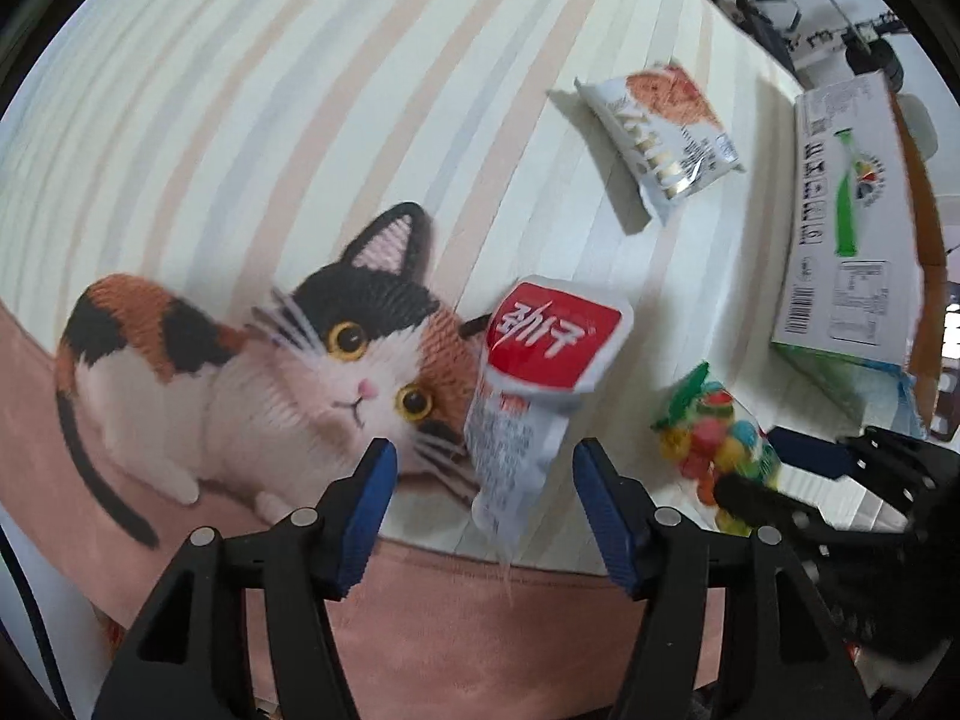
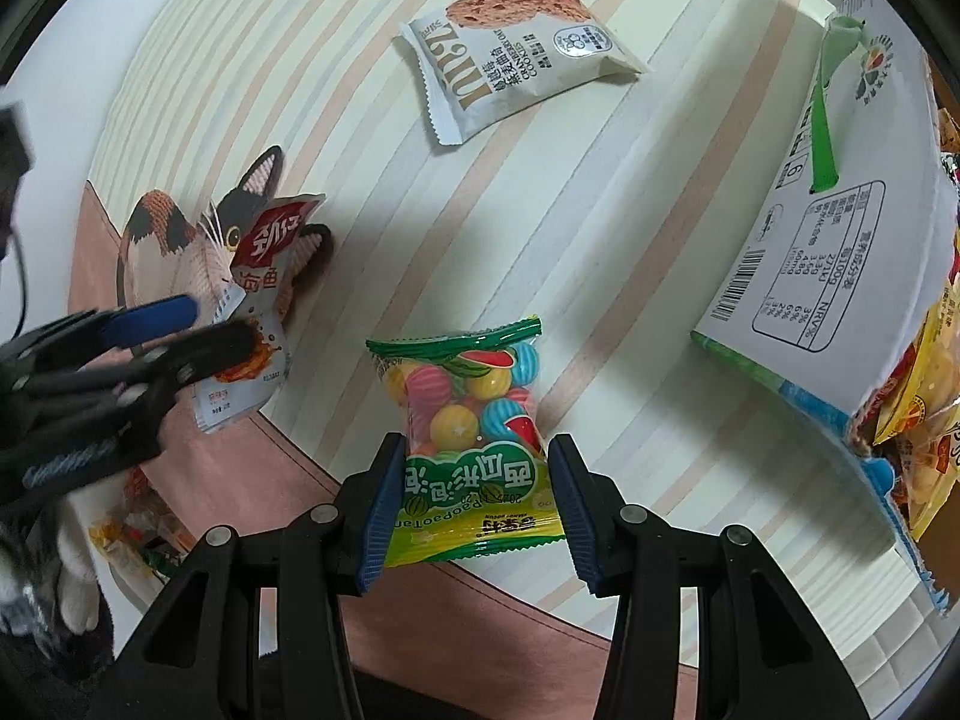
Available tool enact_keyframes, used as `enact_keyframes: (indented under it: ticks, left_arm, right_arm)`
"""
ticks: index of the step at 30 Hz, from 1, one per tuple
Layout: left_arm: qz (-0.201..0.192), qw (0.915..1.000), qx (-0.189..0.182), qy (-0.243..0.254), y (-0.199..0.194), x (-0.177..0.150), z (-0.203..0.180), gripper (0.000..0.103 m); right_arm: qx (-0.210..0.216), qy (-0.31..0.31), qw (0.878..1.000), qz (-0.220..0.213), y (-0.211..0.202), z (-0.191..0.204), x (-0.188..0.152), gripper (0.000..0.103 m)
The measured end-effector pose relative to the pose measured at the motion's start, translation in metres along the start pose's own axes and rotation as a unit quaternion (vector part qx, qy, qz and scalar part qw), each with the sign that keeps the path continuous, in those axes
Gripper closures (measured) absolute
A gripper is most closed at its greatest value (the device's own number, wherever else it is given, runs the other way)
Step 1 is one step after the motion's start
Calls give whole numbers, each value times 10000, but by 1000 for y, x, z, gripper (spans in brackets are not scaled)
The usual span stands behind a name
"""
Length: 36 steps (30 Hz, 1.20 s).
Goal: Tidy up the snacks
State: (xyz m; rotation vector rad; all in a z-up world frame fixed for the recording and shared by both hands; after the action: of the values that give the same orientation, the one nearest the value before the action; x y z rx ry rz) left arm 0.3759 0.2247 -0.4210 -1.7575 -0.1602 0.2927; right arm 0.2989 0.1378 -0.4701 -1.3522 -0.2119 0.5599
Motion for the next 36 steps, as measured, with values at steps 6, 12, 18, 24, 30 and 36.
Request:
enact_keyframes:
  ticks: [6, 12, 18, 24, 30, 36]
  left_arm:
    - [156, 9993, 328, 78, 29, 9, -11, 59]
    - [174, 9995, 260, 101, 32, -1, -10, 92]
    - [-126, 9999, 90, 16, 11, -16, -8, 93]
    - [-33, 9999, -130, 7, 16, -23, -14, 92]
    - [313, 9975, -220, -595, 39, -15, -3, 77]
    - [504, 9835, -813, -1535, 31, -14, 31, 69]
  right_arm:
    - [17, 45, 10000, -5, 0, 0, 2, 52]
    - [20, 20, 10000, -58, -5, -2, 2, 52]
    - [179, 138, 9996, -145, -11, -6, 0, 52]
    - [354, 253, 9989, -163, -13, -8, -4, 52]
    - [353, 357, 9986, -190, -12, -10, -8, 52]
    - [269, 399, 9984, -282, -15, -17, -12, 52]
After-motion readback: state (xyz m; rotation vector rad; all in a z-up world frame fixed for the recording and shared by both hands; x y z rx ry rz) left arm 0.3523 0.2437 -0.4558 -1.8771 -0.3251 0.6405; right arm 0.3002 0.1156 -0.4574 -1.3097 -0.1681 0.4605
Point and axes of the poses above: each gripper's, at about its wrist camera, not at the fingertips, and y roughly the way its jaws point, z to its left, x to its top, the point moved 5 cm from there along y, roughly the way its jaws point
